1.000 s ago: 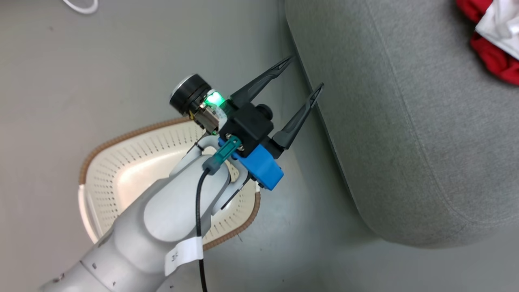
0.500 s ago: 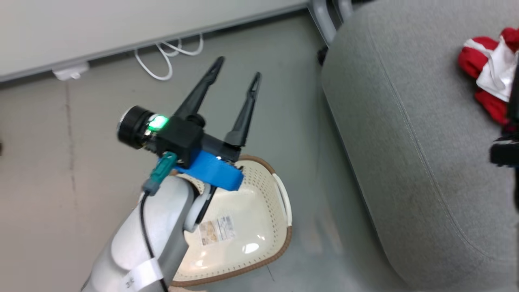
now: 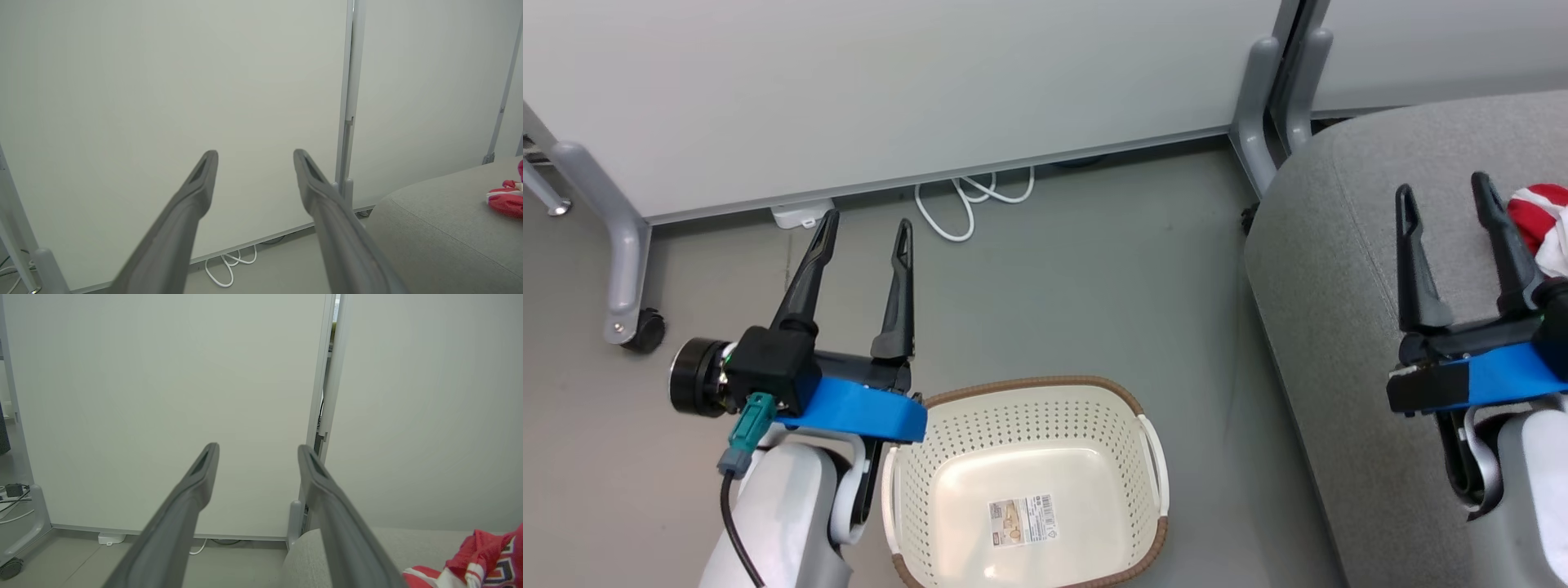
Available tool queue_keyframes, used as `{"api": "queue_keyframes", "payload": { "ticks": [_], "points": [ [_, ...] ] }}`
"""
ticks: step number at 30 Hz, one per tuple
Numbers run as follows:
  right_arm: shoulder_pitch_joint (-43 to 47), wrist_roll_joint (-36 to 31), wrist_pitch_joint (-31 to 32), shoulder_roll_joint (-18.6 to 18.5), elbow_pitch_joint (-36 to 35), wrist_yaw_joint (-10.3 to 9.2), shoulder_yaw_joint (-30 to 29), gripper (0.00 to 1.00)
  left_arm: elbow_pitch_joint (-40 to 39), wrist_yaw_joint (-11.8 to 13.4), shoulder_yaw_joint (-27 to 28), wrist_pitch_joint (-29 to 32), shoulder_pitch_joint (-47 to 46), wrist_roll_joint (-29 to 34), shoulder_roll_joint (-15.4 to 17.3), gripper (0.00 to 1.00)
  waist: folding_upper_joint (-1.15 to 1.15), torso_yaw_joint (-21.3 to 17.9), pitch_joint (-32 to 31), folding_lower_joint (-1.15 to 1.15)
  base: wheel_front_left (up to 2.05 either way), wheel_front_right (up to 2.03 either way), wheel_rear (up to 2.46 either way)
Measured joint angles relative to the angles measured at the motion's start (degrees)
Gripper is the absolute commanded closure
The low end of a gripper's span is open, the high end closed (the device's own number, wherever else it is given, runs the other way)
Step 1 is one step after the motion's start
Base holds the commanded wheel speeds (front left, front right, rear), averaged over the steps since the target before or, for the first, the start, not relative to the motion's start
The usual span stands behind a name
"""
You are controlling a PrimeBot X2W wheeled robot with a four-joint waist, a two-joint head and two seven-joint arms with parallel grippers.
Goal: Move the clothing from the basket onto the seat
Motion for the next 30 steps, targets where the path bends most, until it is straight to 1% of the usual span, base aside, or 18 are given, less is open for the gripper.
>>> {"api": "queue_keyframes", "payload": {
  "ticks": [6,13,19,30],
  "points": [
    [3.6,0.3,0.0,1.7,1.9,0.00,-0.4,0.00,-0.4,-1.0,4.4,0.0,4.7,1.6,-1.3,0.00,0.00,2.1,-2.7,0.00,0.00,0.00,0.00],
    [8.2,0.6,0.0,3.0,3.7,0.00,-0.3,0.00,-1.1,-2.2,8.7,0.0,9.5,2.5,-2.7,0.00,0.00,3.1,-5.3,0.00,0.00,0.00,0.00],
    [11.8,0.7,0.0,3.9,4.5,0.00,0.2,0.00,-1.7,-3.2,10.6,0.0,13.3,3.3,-3.4,0.00,0.00,3.2,-7.3,0.00,0.00,0.00,0.00],
    [14.7,1.7,0.0,4.5,5.4,0.00,-0.5,0.00,-2.0,-4.4,12.6,0.0,16.4,3.4,-3.7,0.00,0.00,3.8,-8.4,0.01,0.00,0.00,0.00]
  ]
}}
